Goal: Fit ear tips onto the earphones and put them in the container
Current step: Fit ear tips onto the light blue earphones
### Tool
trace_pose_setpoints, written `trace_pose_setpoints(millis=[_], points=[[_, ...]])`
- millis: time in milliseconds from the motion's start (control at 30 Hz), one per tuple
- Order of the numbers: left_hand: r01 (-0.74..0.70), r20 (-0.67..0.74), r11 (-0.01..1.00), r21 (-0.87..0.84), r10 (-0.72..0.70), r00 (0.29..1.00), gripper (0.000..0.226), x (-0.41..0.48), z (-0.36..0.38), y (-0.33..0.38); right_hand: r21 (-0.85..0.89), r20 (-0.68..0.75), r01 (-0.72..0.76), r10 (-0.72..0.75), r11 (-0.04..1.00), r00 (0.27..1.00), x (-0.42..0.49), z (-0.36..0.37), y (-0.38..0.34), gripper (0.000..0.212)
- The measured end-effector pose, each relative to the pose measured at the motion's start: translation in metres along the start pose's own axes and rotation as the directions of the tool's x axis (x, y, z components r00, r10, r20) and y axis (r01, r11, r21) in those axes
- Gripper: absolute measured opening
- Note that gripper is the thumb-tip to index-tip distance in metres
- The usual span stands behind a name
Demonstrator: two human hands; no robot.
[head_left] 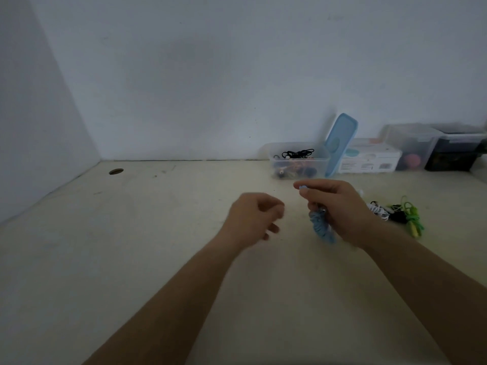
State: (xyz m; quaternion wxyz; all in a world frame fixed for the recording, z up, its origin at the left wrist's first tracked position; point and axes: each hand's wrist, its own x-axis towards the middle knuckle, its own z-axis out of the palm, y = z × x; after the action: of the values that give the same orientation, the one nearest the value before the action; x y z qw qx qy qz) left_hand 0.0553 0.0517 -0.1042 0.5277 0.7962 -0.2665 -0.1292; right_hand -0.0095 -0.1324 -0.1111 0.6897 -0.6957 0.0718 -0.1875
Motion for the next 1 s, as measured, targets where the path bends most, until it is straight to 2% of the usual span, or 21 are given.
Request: trace_pose_setpoints(millis=[100,167,267,433,667,800,900,1000], points=[[-0.045,-0.185,0.972,0.229,0.089,0.979,0.011,0.014,-0.036,-0.011,0.015,0.003,-0.027,0.027,1.0,1.0,0.011,0.004,-0.001,0.016],[0.01,-0.22,0.924,0.381,0.08,0.972,0.013,0.022,-0.054,-0.021,0.037,-0.004,-0.041,0.041,0.998,0.999,0.019,0.01,-0.002,0.017],[0.086,-0.191,0.861,0.502,0.014,0.981,0.013,0.034,-0.067,-0.035,0.093,0.0,-0.06,0.061,0.994,0.998,0.033,0.021,0.002,0.017],[0.086,-0.088,0.817,0.57,-0.044,0.995,0.014,0.037,-0.064,-0.041,0.126,-0.003,-0.063,0.064,0.99,0.998,0.042,0.032,0.011,0.018],[0.097,-0.099,0.802,0.589,-0.048,0.994,0.004,0.04,-0.058,-0.041,0.147,-0.026,-0.079,0.084,0.986,0.996,0.044,0.03,0.02,0.019],[0.09,-0.088,0.825,0.557,-0.049,0.995,0.008,0.042,-0.055,-0.041,0.157,-0.002,-0.096,0.098,0.983,0.995,0.041,0.026,0.02,0.019],[0.063,-0.094,0.87,0.49,-0.019,0.995,0.007,0.039,-0.06,-0.042,0.077,0.053,-0.061,0.057,0.995,0.997,0.037,0.025,0.016,0.018],[-0.001,-0.153,0.914,0.407,0.069,0.986,0.005,0.033,-0.066,-0.041,-0.061,0.12,0.001,0.007,0.998,0.993,0.029,0.025,0.015,0.016]])
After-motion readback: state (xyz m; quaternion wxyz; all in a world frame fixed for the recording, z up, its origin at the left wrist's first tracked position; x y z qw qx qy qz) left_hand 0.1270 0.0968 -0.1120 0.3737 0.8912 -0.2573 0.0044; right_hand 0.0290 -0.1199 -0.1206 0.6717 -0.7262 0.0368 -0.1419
